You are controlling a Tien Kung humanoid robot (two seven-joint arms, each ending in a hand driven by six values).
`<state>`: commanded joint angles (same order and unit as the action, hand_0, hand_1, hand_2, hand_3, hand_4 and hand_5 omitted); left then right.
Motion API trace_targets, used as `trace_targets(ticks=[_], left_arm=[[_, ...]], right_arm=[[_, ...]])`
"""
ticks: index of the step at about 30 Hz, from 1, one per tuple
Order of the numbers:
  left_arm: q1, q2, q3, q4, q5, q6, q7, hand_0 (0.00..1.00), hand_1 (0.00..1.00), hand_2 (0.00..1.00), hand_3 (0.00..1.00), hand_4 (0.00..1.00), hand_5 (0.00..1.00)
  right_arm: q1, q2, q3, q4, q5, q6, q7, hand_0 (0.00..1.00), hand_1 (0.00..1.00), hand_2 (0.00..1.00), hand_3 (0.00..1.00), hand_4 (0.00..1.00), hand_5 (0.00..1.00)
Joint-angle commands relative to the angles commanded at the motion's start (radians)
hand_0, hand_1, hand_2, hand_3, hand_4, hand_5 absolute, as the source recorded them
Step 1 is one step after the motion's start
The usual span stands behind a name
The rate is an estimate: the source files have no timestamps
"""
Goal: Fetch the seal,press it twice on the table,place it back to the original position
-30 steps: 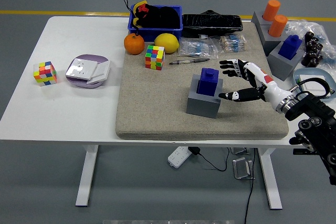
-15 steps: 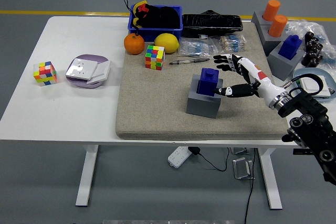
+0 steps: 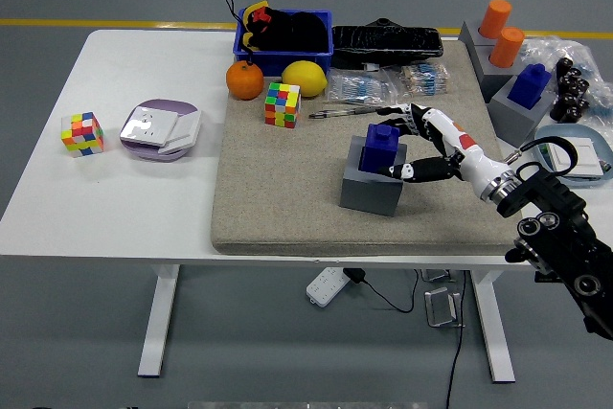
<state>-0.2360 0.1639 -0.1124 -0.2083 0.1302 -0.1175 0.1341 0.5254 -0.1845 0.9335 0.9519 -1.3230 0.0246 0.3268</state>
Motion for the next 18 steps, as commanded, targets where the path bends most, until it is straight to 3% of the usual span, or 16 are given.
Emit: trace_targets(ticks=[10,11,16,17,18], left_arm=[[0.002,0.000,0.006,-0.001,-0.001,0.000,0.000,0.814,0.813,0.787,0.835,0.790,0.402],[0.003,-0.001,0.007,0.000,-0.001,0.000,0.000,0.814,0.814,0.786,0.835,0.791,0.403],[0.004,-0.002,0.004,0.000,0.000,0.000,0.000,0.814,0.814,0.786,0.835,0.791,0.403],[0.004,-0.002,0.004,-0.001,0.001,0.000,0.000,0.814,0.814,0.787,0.835,0.791,0.401],[0.004,-0.002,0.004,-0.001,0.001,0.000,0.000,0.814,0.814,0.787,0.835,0.791,0.401]], right_arm=[[0.010,0.005,-0.037,-0.022,0.008,-0.026,0.019,0.703,0.636,0.635,0.712,0.963,0.002],[0.011,0.005,-0.039,-0.023,0.009,-0.029,0.021,0.615,0.581,0.611,0.693,0.879,0.002],[0.012,0.007,-0.047,-0.029,0.010,-0.062,0.034,0.615,0.581,0.611,0.693,0.879,0.002],[0.012,0.007,-0.048,-0.030,0.009,-0.070,0.036,0.531,0.475,0.496,0.570,0.763,0.002],[0.012,0.008,-0.049,-0.030,0.009,-0.076,0.038,0.531,0.475,0.496,0.570,0.763,0.002]])
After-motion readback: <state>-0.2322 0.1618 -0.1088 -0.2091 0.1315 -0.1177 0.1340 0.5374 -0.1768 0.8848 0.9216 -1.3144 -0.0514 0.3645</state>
